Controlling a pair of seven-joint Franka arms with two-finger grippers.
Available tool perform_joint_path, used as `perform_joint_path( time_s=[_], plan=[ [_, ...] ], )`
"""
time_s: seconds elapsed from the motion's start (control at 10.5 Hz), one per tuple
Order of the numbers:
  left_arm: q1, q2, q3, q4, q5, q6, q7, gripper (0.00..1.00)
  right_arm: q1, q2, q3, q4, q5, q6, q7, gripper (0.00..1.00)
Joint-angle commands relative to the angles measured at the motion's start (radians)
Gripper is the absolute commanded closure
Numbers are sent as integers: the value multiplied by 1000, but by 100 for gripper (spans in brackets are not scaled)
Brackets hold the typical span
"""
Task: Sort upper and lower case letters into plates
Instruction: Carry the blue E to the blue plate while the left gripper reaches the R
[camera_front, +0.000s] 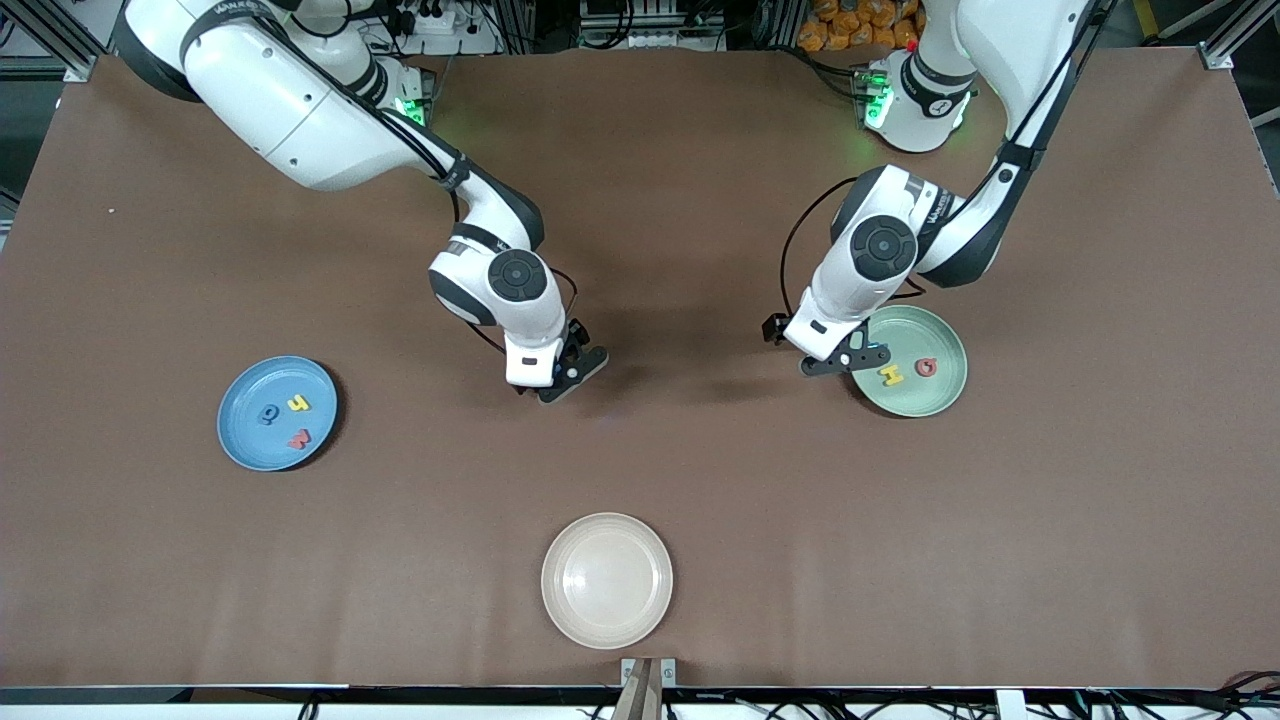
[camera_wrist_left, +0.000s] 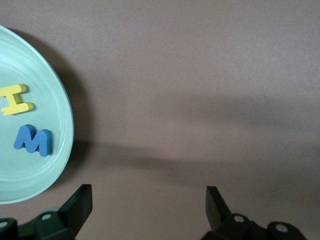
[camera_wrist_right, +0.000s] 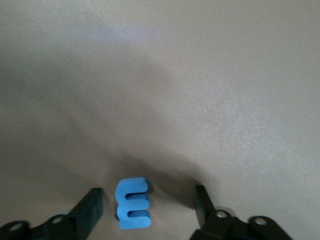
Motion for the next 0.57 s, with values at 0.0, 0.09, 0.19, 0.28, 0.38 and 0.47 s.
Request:
perform_joint_path(
  time_s=[0.0, 0.09, 0.19, 0.28, 0.38, 0.47],
  plan=[
    [3, 2, -3, 12, -14, 1, -9, 0, 7, 13, -7, 14, -29, -13, 31, 100],
    [5, -1, -3, 11, -13, 0, -3, 0, 7, 11, -7, 14, -29, -13, 31, 100],
    [8, -9, -4, 11, -11, -2, -6, 0, 2, 11, -7, 14, -29, -16, 31, 100],
    [3, -15, -3, 12, -13, -3, -15, 0, -2, 6, -4, 14, -29, -16, 31, 100],
    [5, -16, -3, 12, -13, -3, -14, 0, -11, -3, 2, 15, -28, -17, 33, 100],
    [8, -21, -3, 14, -13, -3, -12, 0, -24, -19, 5, 20, -19, -19, 31, 100]
  ],
)
